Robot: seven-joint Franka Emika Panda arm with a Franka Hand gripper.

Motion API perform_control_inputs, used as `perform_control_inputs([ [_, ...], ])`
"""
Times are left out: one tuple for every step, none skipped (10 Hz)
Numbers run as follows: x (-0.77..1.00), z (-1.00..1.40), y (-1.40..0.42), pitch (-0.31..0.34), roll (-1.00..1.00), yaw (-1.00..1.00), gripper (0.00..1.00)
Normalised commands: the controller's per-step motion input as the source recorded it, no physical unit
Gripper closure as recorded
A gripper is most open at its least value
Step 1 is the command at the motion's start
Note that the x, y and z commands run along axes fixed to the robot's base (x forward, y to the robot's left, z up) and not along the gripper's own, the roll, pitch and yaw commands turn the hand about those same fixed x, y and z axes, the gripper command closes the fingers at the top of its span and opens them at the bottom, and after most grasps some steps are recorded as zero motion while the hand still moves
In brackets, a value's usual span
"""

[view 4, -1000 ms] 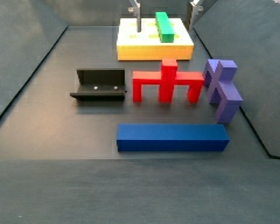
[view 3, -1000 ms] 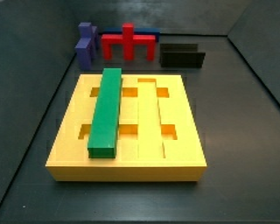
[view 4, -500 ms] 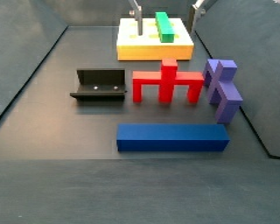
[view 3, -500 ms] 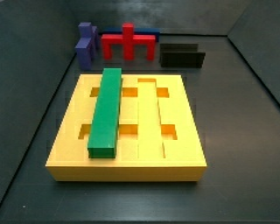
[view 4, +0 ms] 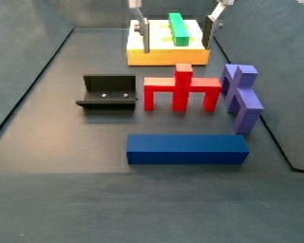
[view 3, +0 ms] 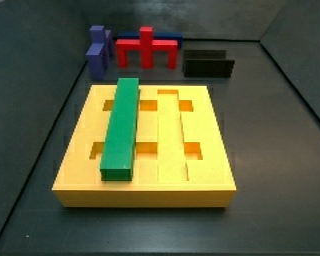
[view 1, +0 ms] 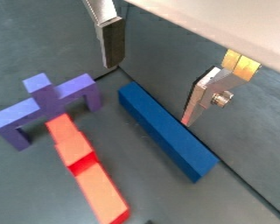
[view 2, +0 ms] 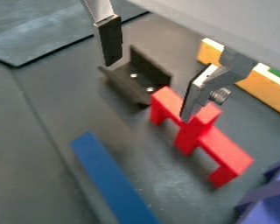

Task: Pick up the blue object. Move up. Move to above the board. Insert the blue object.
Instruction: Pick up the blue object.

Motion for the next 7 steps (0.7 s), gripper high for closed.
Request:
perform_control_inputs([
  [0.0, -0.23, 0.0, 0.014, -0.02, -1.0, 0.0],
  [0.0, -0.25, 0.0, 0.034, -0.01, -1.0, 0.0],
  [0.0, -0.23, 0.0, 0.019, -0.03, -1.0, 0.0],
  [0.0, -0.23, 0.0, 0.023, -0.03, -1.0, 0.0],
  [0.0, -0.2, 0.0, 0.003, -0.04, -1.0, 0.0],
  [0.0, -0.21, 0.0, 0.013, -0.04, -1.0, 0.0],
  [0.0, -0.21, 0.0, 0.026, -0.01, -1.0, 0.0],
])
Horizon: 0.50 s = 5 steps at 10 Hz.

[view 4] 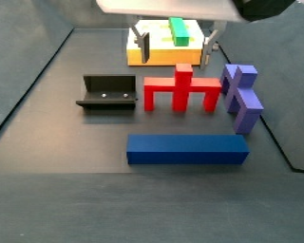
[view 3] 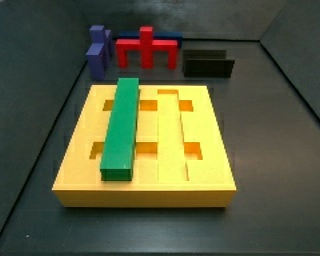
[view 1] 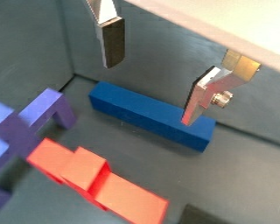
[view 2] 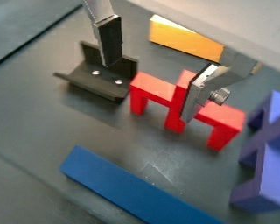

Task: Pick up the blue object. Move up. Move to above the board. Insert the blue object.
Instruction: Pick up the blue object.

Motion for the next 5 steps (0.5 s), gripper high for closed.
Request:
perform_control_inputs([
  [0.0, -0.03, 0.0, 0.034, 0.0, -1.0, 0.0],
  [0.0, 0.0, 0.01, 0.06, 0.0, -0.97, 0.0],
  [0.0, -0.03, 0.04, 0.08, 0.0, -0.94, 0.0],
  [0.0, -0.05, 0.09, 0.101, 0.0, -0.9, 0.0],
  [0.0, -0.06, 0.12, 0.106, 0.0, -0.87, 0.0],
])
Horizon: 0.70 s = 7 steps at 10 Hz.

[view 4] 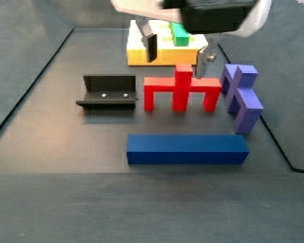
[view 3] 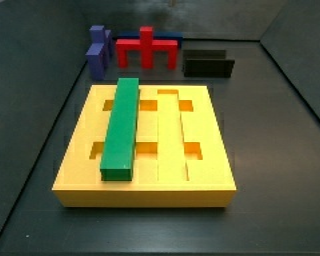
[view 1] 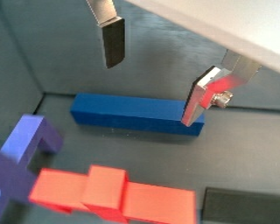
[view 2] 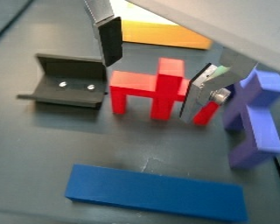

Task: Pick up the blue object. Move up. Move to above the board. Insert the blue object.
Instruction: Pick up the blue object.

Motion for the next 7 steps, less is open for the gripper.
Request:
perform_control_inputs([
  [0.0, -0.09, 0.19, 0.121, 0.0, -0.81, 0.0],
  [0.0, -0.09, 0.23, 0.126, 0.0, -0.77, 0.0],
  [0.0, -0.12, 0.23, 0.139, 0.0, -0.77, 0.0],
  [0.0, -0.14, 0.23, 0.15, 0.0, -0.77, 0.0],
  [0.0, -0.17, 0.21, 0.164, 0.0, -0.79, 0.0],
  [0.0, -0.17, 0.18, 0.156, 0.0, -0.82, 0.0],
  [0.0, -0.15, 0.15, 0.141, 0.0, -0.85, 0.0],
])
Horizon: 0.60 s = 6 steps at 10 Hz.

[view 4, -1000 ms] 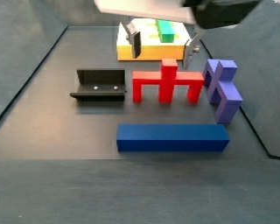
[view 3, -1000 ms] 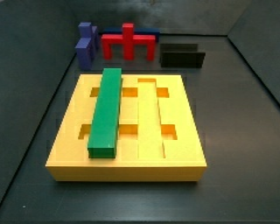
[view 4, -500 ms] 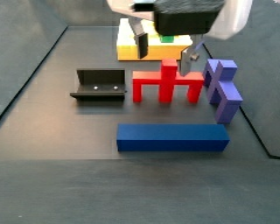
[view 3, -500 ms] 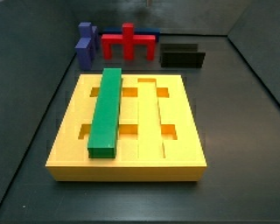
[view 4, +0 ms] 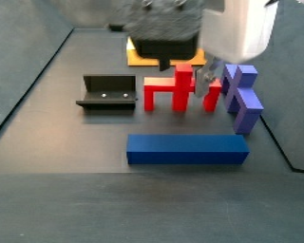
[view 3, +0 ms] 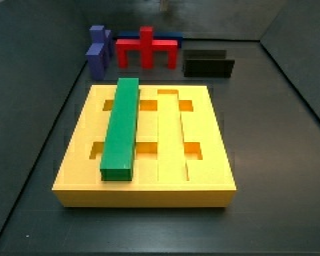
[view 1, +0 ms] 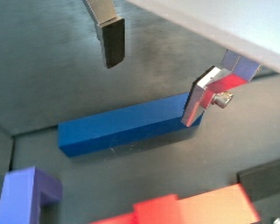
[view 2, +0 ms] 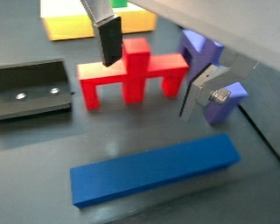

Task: Pick up the blue object. Move up. Move to above the board. Insert the blue object.
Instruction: Pick up the blue object.

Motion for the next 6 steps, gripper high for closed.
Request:
perform_control_inputs([
  [0.0, -0.17, 0.12, 0.119, 0.0, -0.89, 0.0],
  [0.03, -0.19, 0.13, 0.094, 0.0, -0.89, 0.0],
  [0.07, -0.19, 0.15, 0.076, 0.0, -0.87, 0.0],
  [0.1, -0.22, 0.21, 0.071, 0.0, -0.81, 0.0],
  [0.09, -0.26, 0.29, 0.046, 0.0, -0.73, 0.0],
  [0.0, -0.22, 0.31, 0.003, 0.0, -0.41, 0.0],
])
